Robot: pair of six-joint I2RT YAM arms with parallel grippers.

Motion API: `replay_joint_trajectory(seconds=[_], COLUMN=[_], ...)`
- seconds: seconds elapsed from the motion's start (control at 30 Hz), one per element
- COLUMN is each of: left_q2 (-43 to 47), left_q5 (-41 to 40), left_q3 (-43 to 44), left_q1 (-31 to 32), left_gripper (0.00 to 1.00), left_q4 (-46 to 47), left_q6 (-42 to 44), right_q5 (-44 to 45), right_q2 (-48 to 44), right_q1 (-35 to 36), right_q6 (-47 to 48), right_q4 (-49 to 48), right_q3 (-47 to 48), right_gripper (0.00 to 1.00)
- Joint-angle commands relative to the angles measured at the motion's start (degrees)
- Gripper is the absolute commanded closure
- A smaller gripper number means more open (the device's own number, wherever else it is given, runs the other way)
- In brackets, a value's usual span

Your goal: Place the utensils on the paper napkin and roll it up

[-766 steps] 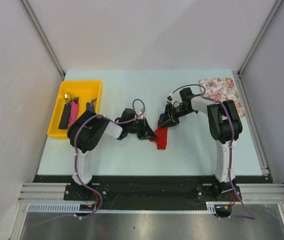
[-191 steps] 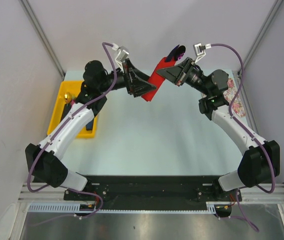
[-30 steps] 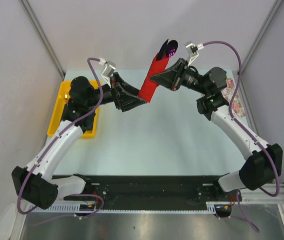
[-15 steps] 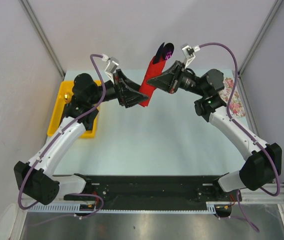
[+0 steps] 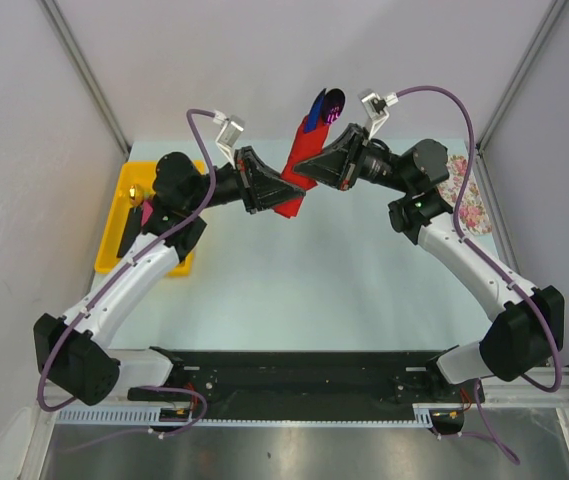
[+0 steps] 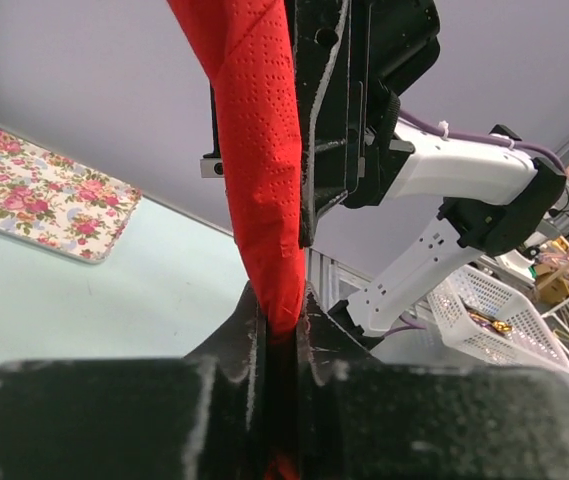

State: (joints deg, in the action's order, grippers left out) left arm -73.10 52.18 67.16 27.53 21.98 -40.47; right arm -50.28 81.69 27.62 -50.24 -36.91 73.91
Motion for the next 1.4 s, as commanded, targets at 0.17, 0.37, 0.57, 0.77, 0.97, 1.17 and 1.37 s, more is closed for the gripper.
replay_joint_trajectory(seconds=[0.17, 0.37, 0.57, 0.77, 0.97, 1.17, 1.37], left_q2=[0.6, 1.6, 2.2, 1.9, 2.1, 4.1, 5.0], left_q5=[-0.2, -2.3, -3.7, -4.0, -3.8, -3.7, 0.2], left_q3=[-3.3, -4.3, -5.5, -5.5, -5.0, -4.1, 1.0], left_q1=[-0.5, -1.2, -1.6, -2.0, -2.0, -4.8, -9.9], left_gripper=[1.00, 1.00, 1.00, 1.00, 1.00, 0.48, 0.33], left_q4=[4.0, 7.0, 9.2, 9.1, 5.9, -3.1, -9.9], left_q6=[1.3, 2.0, 0.6, 0.5, 2.5, 7.2, 13.9], right_q5=[-1.5, -0.2, 1.9, 2.1, 2.8, 1.7, -0.3], right_q2=[0.0, -1.9, -3.1, -2.8, -2.5, -1.8, -1.8], right_q1=[0.2, -0.2, -0.2, -0.2, -0.1, -0.5, -0.3], right_q6=[1.7, 4.9, 5.5, 5.4, 7.4, 8.6, 7.6], right_q4=[0.2, 7.5, 9.7, 9.5, 11.2, 9.3, 7.3], right_q3=[1.5, 0.0, -3.2, -3.3, -2.7, -1.6, -2.7], right_gripper=[0.59, 0.31, 0.30, 0.77, 1.00, 1.00, 1.00])
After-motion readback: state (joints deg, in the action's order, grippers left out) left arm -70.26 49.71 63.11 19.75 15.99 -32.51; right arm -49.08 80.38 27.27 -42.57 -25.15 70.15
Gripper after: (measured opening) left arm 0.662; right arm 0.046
